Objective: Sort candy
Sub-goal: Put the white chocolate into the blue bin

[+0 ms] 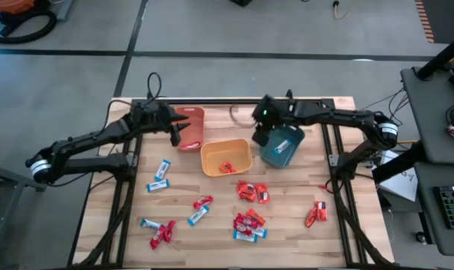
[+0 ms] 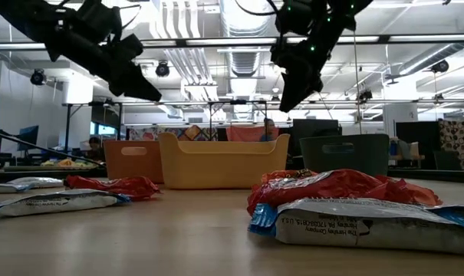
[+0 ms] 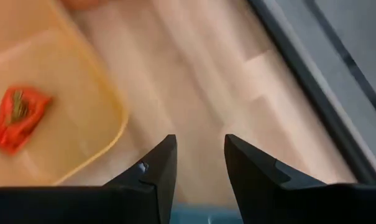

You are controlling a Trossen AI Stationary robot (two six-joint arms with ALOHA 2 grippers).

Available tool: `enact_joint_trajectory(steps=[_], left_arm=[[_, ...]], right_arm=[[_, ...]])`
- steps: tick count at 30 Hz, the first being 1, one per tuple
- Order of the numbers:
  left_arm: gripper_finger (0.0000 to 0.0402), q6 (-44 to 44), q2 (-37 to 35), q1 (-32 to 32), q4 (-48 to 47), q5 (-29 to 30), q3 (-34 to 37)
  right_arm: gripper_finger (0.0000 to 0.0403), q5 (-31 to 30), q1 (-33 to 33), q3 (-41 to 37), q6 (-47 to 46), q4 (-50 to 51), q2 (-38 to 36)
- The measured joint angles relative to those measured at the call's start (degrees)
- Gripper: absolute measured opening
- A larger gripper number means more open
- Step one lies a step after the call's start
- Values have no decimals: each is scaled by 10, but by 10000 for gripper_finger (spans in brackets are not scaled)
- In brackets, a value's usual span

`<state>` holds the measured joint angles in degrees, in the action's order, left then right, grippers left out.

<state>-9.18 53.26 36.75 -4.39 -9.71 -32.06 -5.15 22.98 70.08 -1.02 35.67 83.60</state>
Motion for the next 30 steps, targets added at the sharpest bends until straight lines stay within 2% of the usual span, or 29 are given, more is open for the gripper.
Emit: enact_joint_trajectory(steps=[4,8,15,18,24,27,30], left_arm=[[113,2,27,19,-77,1,-28],[113,6,52,19,-174,0,-63],[113,8,70,18,-341,-3,-124],[113,20,66,18,-413,-30,-150],[113,78,46,-2,-546,-82,-177],[113,138,35,-17,-593,-110,-168],[113,189,27,-34,-626,-110,-150]], right_arm=[[130,25,56,0,30,-33,-1],[124,35,87,0,56,-55,-1],[118,39,106,0,100,-98,0],[119,41,106,0,115,-99,0],[120,42,106,0,118,-76,0],[116,42,106,-1,118,-68,0],[117,46,106,-1,123,-67,0]])
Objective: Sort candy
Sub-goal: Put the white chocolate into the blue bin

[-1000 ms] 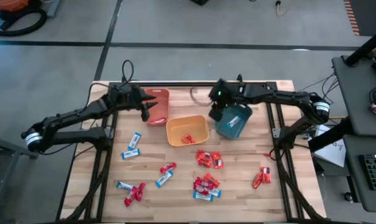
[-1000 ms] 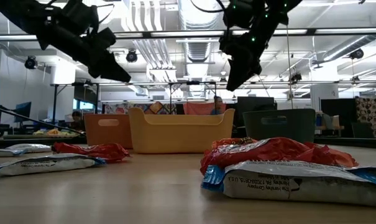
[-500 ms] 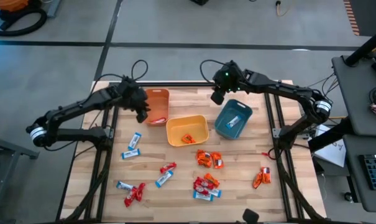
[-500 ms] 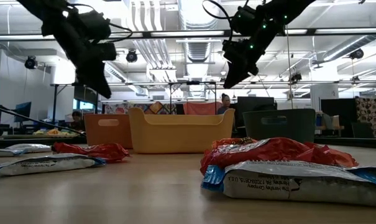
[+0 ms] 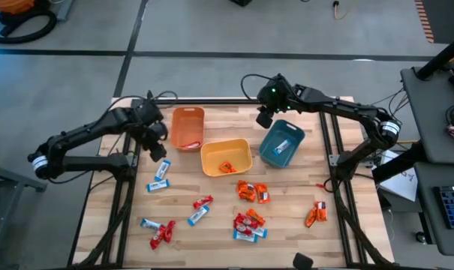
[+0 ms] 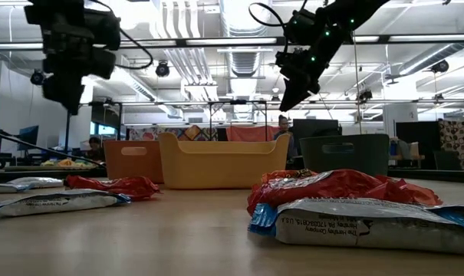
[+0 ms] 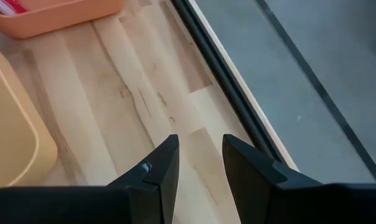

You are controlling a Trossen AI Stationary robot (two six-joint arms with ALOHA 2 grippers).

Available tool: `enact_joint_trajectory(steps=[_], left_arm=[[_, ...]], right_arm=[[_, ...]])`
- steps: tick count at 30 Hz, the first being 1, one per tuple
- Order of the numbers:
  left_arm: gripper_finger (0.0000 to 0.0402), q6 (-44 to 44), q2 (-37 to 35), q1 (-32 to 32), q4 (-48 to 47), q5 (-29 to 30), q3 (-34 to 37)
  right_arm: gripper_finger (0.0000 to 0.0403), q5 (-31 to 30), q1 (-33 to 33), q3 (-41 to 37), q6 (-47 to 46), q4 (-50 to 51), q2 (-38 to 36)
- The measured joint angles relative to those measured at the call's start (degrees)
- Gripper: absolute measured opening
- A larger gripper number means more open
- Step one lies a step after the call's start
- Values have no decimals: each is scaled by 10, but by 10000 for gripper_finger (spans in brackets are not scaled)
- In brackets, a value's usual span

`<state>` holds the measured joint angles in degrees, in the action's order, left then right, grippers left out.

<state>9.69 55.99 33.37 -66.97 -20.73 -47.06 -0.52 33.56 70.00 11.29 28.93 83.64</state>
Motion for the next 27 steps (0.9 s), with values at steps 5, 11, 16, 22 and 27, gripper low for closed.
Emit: enact_joint_trajectory(steps=[5,11,16,22,27], left_arm=[[113,47,-10,-21,-18,-10,35],[121,100,-12,-26,-11,23,66],[150,129,-11,-26,-11,71,84],[186,159,-11,-33,26,97,104],[190,194,-3,-56,91,98,128]], right_arm=[[128,44,1,0,7,-4,0],[149,56,1,0,3,-5,-1],[172,57,1,0,-35,-9,-5],[200,81,0,0,-42,-5,-8],[211,86,-1,0,-42,-3,-8]])
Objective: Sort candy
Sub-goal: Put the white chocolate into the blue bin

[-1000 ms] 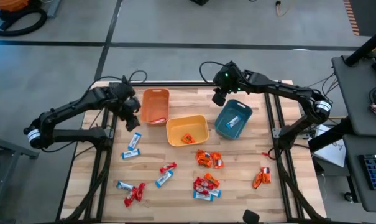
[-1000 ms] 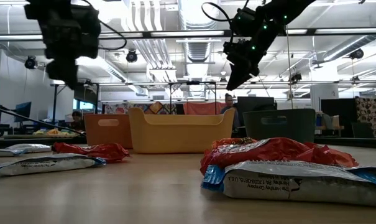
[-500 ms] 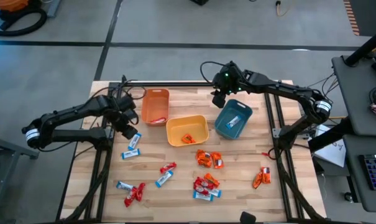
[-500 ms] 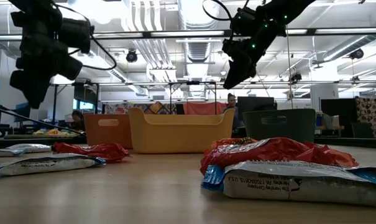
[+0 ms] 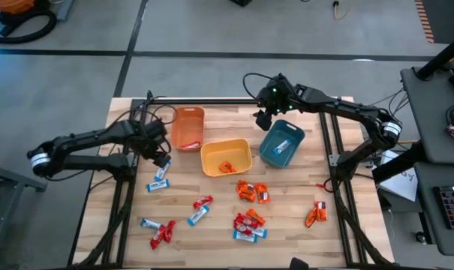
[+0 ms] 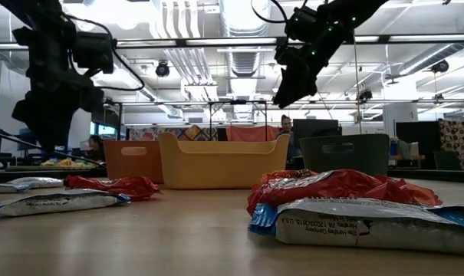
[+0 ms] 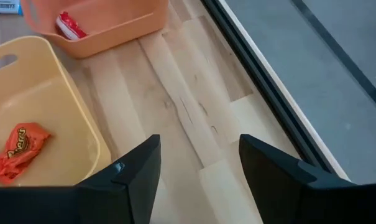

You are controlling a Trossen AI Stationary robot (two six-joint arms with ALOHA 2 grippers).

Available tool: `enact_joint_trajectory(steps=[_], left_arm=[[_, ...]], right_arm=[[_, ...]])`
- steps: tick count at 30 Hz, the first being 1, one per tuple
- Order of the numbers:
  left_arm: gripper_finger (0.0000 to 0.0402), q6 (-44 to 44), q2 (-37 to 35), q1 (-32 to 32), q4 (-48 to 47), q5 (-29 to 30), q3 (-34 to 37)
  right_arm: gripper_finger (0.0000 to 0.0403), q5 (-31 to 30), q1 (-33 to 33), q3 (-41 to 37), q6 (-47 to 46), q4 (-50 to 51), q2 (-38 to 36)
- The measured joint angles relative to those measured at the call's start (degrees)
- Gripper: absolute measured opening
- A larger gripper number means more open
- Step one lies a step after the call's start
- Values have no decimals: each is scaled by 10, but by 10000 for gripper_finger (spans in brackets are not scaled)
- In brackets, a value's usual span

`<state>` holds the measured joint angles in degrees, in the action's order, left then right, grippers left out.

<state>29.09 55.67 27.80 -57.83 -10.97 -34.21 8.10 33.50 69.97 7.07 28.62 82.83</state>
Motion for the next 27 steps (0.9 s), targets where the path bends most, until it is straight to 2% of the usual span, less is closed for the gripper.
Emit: enact_joint_trajectory(steps=[16,23,27], left_arm=[[189,89,32,-77,86,32,64],[189,105,46,-109,97,93,79],[189,96,52,-111,117,96,80]], right_arm=[[212,0,0,0,-4,16,0],[212,40,-10,0,-51,78,0],[212,41,-33,0,-64,106,0]])
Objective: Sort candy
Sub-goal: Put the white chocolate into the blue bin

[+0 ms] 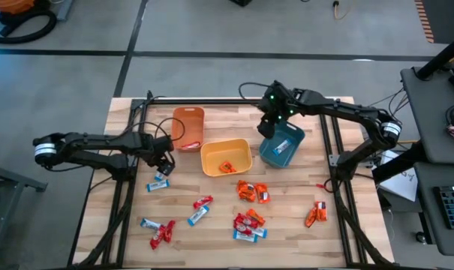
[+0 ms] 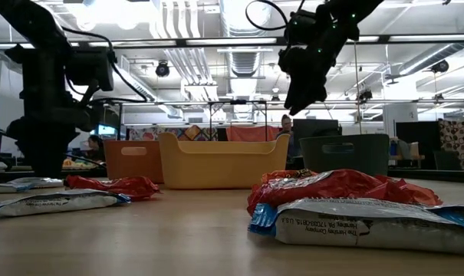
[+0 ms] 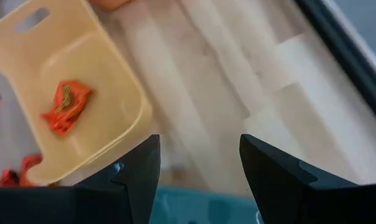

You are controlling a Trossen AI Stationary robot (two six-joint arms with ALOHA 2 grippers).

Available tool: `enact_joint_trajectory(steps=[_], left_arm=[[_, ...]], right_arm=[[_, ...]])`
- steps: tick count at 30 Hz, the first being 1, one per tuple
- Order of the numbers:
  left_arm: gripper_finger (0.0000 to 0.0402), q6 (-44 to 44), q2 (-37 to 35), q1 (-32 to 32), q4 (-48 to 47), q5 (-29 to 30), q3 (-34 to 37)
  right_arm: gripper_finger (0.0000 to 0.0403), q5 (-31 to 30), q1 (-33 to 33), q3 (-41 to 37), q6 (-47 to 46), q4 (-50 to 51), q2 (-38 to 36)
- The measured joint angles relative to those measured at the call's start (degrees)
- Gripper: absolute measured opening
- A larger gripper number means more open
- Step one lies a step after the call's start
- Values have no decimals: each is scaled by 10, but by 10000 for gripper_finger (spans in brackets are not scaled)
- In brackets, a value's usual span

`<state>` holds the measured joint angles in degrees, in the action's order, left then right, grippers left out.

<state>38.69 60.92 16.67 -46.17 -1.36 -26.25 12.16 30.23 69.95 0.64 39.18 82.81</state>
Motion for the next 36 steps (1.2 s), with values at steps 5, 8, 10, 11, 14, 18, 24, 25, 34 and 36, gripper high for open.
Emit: enact_joint_trajectory(steps=[5,8,10,11,14,18,24,25,34,36], left_arm=[[189,-6,13,0,26,0,14],[189,-6,19,-2,38,2,24],[189,-6,23,-2,39,2,27],[189,-6,23,-2,39,2,27],[189,-6,20,-2,39,4,25],[185,-6,18,-2,36,6,21],[158,-4,22,-3,34,9,20],[153,-4,23,-3,33,10,20],[83,-29,28,-3,18,7,5],[59,-35,28,-4,15,4,-2]], right_arm=[[212,0,-29,0,-17,13,0],[212,0,-42,0,-20,12,0],[212,0,-46,0,-20,8,0],[212,0,-46,0,-20,7,0],[212,-2,-46,0,-21,7,0],[212,-2,-46,0,-21,4,0],[212,-2,-46,0,-11,-3,0],[212,-2,-46,0,-9,-7,0],[212,-2,-46,0,2,-18,0],[212,-2,-46,0,4,-18,0]])
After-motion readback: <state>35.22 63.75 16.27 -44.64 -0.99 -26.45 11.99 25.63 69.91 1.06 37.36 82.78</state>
